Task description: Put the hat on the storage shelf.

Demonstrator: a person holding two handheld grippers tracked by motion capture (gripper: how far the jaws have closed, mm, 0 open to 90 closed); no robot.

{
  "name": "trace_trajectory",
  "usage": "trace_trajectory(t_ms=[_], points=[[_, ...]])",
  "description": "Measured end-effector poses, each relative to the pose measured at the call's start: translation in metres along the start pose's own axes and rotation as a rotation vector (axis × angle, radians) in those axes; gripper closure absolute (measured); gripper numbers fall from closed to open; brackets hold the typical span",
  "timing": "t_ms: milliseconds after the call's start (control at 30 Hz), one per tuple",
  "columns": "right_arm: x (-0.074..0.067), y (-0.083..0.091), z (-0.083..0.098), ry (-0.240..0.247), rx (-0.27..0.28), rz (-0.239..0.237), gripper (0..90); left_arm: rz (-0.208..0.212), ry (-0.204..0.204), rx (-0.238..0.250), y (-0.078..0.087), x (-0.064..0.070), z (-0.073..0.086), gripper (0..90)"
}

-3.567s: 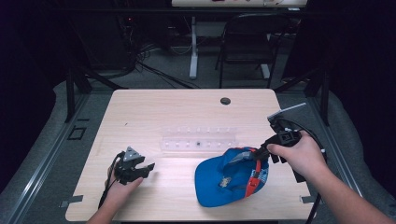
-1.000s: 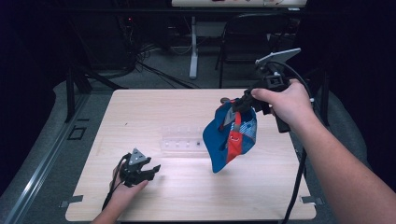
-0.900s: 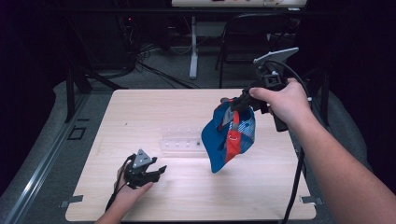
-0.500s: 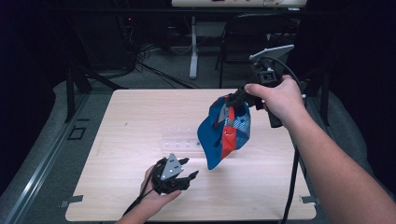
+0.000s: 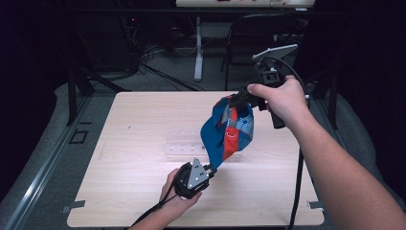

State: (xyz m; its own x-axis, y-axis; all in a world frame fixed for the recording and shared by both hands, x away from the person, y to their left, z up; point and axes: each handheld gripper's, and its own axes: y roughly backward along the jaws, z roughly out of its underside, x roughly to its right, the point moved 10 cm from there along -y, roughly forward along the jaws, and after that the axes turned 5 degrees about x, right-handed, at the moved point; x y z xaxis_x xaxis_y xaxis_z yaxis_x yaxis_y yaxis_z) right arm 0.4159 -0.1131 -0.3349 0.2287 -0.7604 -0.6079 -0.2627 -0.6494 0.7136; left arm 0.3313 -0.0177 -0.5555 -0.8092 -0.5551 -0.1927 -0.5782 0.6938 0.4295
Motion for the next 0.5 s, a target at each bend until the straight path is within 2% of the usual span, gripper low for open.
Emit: trace_trajectory(t_ms=[133,233,500], points=[[0.000,-0.001,0.000,0.003,-0.001,-0.001,77.7,-0.012,0.017,-0.001,0.003,-0.007,0.004,84.1],[-0.002,-0.004,0.000,0.009,-0.003,-0.002,77.7,-0.031,0.031,-0.001,0.005,-0.016,0.008,85.7],[-0.002,-0.010,0.000,0.014,-0.010,-0.007,77.6,-0.045,0.061,0.015,0.007,-0.033,0.015,87.5]])
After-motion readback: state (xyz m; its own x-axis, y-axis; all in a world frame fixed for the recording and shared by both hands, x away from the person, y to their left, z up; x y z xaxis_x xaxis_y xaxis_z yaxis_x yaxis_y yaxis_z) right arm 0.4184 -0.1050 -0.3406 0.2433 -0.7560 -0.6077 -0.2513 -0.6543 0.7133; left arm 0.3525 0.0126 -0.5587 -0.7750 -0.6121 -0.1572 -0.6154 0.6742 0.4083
